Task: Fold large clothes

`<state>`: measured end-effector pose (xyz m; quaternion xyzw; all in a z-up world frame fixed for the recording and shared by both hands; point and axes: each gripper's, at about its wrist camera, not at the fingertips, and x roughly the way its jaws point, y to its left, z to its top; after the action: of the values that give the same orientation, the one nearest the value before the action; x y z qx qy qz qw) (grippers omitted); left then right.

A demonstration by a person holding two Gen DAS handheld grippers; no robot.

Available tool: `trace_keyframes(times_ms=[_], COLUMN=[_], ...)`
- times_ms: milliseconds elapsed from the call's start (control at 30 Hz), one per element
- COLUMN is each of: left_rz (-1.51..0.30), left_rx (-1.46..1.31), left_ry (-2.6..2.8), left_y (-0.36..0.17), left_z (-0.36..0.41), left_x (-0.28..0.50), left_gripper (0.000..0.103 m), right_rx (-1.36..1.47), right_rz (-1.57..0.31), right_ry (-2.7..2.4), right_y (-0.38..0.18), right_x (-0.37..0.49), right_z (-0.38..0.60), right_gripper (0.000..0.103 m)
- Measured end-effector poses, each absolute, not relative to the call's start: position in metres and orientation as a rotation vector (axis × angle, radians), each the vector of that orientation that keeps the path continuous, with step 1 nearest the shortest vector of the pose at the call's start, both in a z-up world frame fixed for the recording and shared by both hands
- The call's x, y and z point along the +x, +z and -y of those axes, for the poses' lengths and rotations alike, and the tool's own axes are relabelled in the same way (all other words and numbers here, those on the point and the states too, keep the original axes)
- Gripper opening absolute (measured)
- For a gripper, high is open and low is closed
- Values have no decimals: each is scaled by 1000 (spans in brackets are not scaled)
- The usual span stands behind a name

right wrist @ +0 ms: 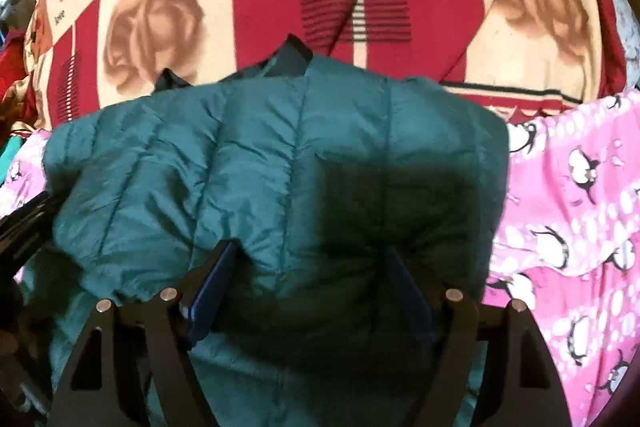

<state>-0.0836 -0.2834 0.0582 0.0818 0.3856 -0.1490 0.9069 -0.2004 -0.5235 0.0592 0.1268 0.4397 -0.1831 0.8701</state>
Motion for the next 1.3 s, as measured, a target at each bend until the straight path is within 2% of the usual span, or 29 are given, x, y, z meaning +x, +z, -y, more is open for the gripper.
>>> trace_keyframes(times_ms=[200, 433, 600, 800, 1067, 1300], left_rz=[-803, -807, -802, -787, -760, -769], left_rx=[147, 138, 148, 168, 138, 157], left_ry=[-306, -306, -307, -322, -363, -380], left_y=[58, 58, 63, 78, 104, 112], left_z=[279, 279, 277, 270, 245, 228], left_x=[-82, -80, -85, -99, -128, -160], left_gripper=[35, 35, 35, 35, 35, 35], right_rx=[277, 289, 298, 332, 336, 354], right_rz=[-913, -853, -861, -909, -867, -901], right_ry=[-393, -408, -439, -445, -423, -422], right_y=[72, 98, 96, 85, 112, 111], right_x=[-209, -238, -246, -248, -276, -304], right_z=[519, 520, 531, 539, 522, 509], right_gripper=[81, 81, 81, 81, 82, 84])
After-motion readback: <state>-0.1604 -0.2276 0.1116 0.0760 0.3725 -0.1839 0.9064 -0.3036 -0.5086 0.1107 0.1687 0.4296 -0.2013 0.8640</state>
